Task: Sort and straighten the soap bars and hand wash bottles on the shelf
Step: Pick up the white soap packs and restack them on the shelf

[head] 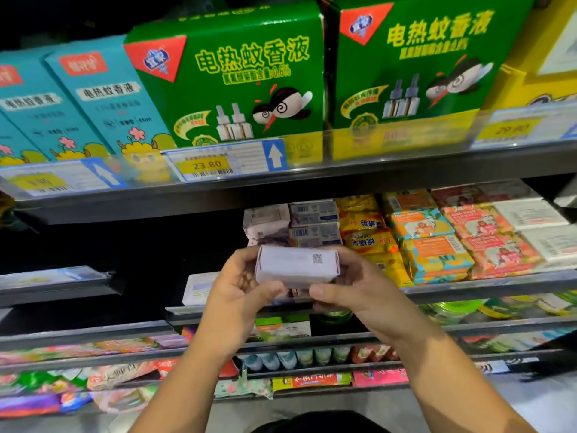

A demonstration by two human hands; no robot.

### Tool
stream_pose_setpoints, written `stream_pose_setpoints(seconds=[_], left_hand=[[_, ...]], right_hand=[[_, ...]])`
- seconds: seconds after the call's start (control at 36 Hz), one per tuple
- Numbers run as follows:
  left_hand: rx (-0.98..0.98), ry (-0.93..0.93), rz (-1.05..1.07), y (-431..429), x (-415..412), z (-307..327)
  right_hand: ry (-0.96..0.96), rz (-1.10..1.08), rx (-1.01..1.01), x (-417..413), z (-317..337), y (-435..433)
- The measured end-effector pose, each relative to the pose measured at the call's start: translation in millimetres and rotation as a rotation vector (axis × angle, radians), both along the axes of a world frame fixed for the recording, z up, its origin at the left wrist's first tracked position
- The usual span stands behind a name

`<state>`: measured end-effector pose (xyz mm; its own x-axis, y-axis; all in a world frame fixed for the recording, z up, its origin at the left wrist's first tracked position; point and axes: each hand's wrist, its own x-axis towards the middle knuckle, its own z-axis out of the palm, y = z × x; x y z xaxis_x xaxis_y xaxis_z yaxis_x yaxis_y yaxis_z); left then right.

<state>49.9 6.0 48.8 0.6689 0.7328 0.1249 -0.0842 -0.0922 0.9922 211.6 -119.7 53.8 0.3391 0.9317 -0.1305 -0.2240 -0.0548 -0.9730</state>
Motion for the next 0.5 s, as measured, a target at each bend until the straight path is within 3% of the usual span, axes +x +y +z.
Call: stream_pose_setpoints(seconds=[0.11,0.25,0.39,0.5], left_hand=[[0.032,-0.035,0.019,-9,6,8],[0.28,0.03,0.037,-16,6,15],[0.458,0.098,0.103,-13,-4,23],[0.404,0.167,0.088,-15,-11,21]], right_hand=[[-0.22,-0.031,-0.024,-3,-9,2],[-0.143,-0.011,0.028,-10,-22,7],[-0.34,-0.07,0.07,4,-9,-7],[-0.415,-0.115,0.17,9,12,-17]])
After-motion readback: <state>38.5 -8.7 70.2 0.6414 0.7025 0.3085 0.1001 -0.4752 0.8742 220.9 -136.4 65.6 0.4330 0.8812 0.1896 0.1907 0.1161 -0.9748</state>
